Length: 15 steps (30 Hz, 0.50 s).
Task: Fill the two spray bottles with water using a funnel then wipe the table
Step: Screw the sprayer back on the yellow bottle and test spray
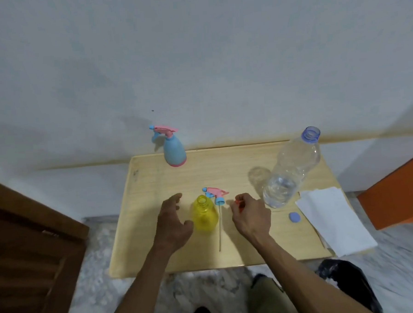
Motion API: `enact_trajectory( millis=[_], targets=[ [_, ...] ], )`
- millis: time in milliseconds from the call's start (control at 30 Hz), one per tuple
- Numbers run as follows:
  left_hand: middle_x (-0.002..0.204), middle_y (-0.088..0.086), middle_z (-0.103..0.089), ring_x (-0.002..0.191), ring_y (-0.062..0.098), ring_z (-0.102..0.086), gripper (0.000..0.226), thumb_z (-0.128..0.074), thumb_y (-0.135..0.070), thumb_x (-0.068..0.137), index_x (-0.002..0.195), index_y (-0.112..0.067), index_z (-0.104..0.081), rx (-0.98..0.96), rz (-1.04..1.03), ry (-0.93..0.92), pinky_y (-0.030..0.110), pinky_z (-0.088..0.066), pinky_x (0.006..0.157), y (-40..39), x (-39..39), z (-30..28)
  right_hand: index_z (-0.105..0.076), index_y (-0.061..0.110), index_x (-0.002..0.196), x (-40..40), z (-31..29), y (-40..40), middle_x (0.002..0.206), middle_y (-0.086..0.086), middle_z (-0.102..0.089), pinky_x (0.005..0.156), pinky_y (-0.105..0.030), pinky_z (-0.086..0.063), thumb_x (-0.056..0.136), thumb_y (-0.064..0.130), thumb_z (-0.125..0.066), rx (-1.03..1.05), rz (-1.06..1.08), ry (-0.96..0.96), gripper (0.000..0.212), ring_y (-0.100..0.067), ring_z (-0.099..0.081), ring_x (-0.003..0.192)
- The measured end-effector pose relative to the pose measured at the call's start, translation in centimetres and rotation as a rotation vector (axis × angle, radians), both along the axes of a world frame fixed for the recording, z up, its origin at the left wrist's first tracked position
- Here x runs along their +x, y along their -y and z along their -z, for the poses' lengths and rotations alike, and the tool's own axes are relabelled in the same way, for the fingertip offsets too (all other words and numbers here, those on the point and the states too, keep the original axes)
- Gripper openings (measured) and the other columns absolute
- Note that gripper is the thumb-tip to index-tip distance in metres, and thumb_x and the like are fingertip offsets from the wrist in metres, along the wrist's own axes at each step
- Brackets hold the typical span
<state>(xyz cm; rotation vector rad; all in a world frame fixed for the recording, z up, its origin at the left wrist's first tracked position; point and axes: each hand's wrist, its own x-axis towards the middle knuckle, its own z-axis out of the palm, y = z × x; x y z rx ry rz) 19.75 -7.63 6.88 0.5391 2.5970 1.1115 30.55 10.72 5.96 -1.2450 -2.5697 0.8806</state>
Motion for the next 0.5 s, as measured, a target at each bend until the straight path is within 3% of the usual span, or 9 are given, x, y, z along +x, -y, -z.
enact_trajectory(
  millis=[133, 233, 367, 500],
  targets=[
    [0.145, 0.003, -0.048, 0.126, 0.021, -0.051, 0.099, -0.093, -0.025, 0.064, 0.148, -0.018, -0.041, 0.044, 0.050, 0.130, 0.034, -0.044, 0.105, -0.6, 1.4, 2.7, -0.068, 0.025, 0.119, -3.1, -0.1, -1.2, 0.107, -0.007, -0.073, 0.094, -0.042, -0.036, 0.102, 0.046, -0.045, 0.161, -0.140, 0.229, 0.036, -0.029, -0.055, 0.115],
    [0.143, -0.001, -0.049, 0.127, 0.016, -0.050, 0.105, -0.096, -0.038, 0.059, 0.148, -0.020, -0.042, 0.106, 0.003, 0.155, 0.028, -0.041, 0.102, -1.7, 1.3, 3.6, -0.067, 0.023, 0.117, -5.6, 0.8, -2.1, 0.110, -0.008, -0.072, 0.093, -0.043, -0.034, 0.101, 0.048, -0.043, 0.219, -0.264, 0.355, 0.038, -0.029, -0.053, 0.116],
    [0.133, -0.009, -0.054, 0.116, 0.004, -0.051, 0.102, -0.096, -0.042, 0.056, 0.143, -0.022, -0.049, 0.151, -0.027, 0.162, 0.017, -0.038, 0.094, -2.6, 1.0, 4.7, -0.062, 0.017, 0.115, -8.1, 2.0, -2.9, 0.111, -0.009, -0.070, 0.095, -0.045, -0.032, 0.096, 0.054, -0.049, 0.200, -0.353, 0.470, 0.044, -0.030, -0.052, 0.116],
    [0.125, -0.006, -0.063, 0.110, 0.011, -0.060, 0.086, -0.094, -0.041, 0.060, 0.134, -0.022, -0.056, 0.158, -0.054, 0.149, 0.024, -0.050, 0.091, -3.2, 0.9, 5.9, -0.061, 0.016, 0.117, -9.8, 3.2, -3.1, 0.115, -0.009, -0.069, 0.098, -0.045, -0.032, 0.092, 0.064, -0.053, 0.176, -0.360, 0.531, 0.055, -0.030, -0.055, 0.116]
  ],
)
